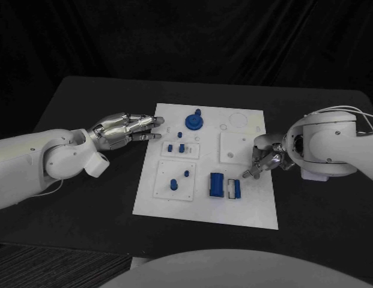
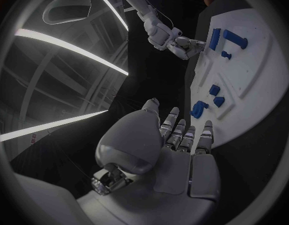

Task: Assemble the parts on the task board

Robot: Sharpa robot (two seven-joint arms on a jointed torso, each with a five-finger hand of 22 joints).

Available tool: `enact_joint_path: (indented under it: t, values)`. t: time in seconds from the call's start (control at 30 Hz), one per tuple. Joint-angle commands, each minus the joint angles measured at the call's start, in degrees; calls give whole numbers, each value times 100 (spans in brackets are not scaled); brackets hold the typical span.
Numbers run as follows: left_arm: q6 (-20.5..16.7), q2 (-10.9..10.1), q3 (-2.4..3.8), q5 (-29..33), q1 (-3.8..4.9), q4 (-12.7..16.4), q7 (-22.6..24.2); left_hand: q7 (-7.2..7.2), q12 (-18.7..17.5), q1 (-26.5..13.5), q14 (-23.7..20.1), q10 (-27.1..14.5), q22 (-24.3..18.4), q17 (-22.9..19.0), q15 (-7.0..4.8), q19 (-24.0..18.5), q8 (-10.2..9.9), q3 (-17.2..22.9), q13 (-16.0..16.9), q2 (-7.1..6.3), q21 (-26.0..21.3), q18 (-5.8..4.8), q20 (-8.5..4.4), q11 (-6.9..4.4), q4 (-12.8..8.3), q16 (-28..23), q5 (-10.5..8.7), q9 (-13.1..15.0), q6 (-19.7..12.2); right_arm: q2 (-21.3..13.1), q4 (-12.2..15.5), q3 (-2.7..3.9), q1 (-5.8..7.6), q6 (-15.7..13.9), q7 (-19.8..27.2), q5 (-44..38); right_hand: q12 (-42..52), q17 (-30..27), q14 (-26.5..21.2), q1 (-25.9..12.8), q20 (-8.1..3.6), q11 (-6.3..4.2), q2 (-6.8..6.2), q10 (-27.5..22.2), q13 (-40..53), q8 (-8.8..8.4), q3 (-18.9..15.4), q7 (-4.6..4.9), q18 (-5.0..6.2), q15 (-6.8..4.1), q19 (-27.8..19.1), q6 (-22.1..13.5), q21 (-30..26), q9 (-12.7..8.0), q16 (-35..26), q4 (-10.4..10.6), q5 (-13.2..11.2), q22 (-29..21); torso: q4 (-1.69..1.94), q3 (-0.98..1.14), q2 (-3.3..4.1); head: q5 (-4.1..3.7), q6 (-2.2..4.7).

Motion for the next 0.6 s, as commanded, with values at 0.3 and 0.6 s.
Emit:
enact_joint_path:
  t: [0.3,0.6]
  values:
    - [60,21,5,31,-6,0,59,-3,32,-20,35,17,1,9,10,28,22,10,7,15,20,105,29,23,34,37,-13,9,27,53,118,2,-86,8,-131,326,21,1507,600,-12,-59,-44,47,600,1507,-78,50,-22,23,-53,10,91,3,-82,15,-54,173,810,-8,-4,-4,-13,-1]
    - [66,18,5,31,-6,3,49,-3,32,-20,35,17,1,9,10,28,22,10,7,15,20,105,29,23,34,37,-13,9,27,136,93,2,-180,44,-135,352,21,1507,600,3,-72,-63,62,600,1507,-66,118,-46,27,-69,7,160,-19,-81,15,-116,360,805,-9,-6,-6,-1,-1]
